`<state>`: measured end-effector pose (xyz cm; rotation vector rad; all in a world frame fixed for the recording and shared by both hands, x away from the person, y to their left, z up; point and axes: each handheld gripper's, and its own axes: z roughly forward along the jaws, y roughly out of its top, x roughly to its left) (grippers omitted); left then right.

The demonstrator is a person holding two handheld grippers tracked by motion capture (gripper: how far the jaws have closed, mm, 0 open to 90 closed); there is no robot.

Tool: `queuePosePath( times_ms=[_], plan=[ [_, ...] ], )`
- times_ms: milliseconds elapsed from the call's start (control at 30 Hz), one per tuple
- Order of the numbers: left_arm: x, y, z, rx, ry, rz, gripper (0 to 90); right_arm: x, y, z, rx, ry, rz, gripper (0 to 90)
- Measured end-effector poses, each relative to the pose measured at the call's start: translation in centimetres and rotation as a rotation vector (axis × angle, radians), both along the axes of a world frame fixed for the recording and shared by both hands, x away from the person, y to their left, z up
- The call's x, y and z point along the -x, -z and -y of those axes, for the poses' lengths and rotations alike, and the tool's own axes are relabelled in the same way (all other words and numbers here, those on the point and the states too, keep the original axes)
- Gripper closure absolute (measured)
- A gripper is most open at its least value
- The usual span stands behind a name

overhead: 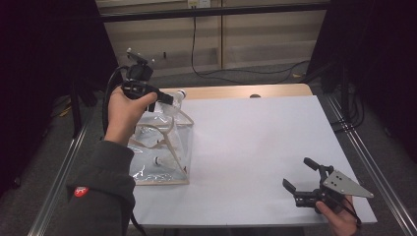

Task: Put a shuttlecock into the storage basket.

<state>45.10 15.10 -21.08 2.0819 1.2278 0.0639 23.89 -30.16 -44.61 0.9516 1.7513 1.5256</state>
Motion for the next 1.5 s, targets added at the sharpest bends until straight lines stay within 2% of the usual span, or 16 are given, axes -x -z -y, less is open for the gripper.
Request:
queuePosePath(
  times_ms=[733,1267,1500],
  plan=[
    [-0.3,0.0,-1.7,-0.012,-0.066,0.016,89.3,0.0,0.0,0.0,0.003,0.001,0.000,1.2],
    [-0.5,0.2,-2.8,-0.021,-0.087,0.018,89.2,0.0,0.0,0.0,0.000,-0.001,0.001,1.2],
    [-0.6,0.3,-3.3,-0.026,-0.117,0.025,89.1,0.0,0.0,0.0,0.000,0.000,-0.001,1.2]
  ],
)
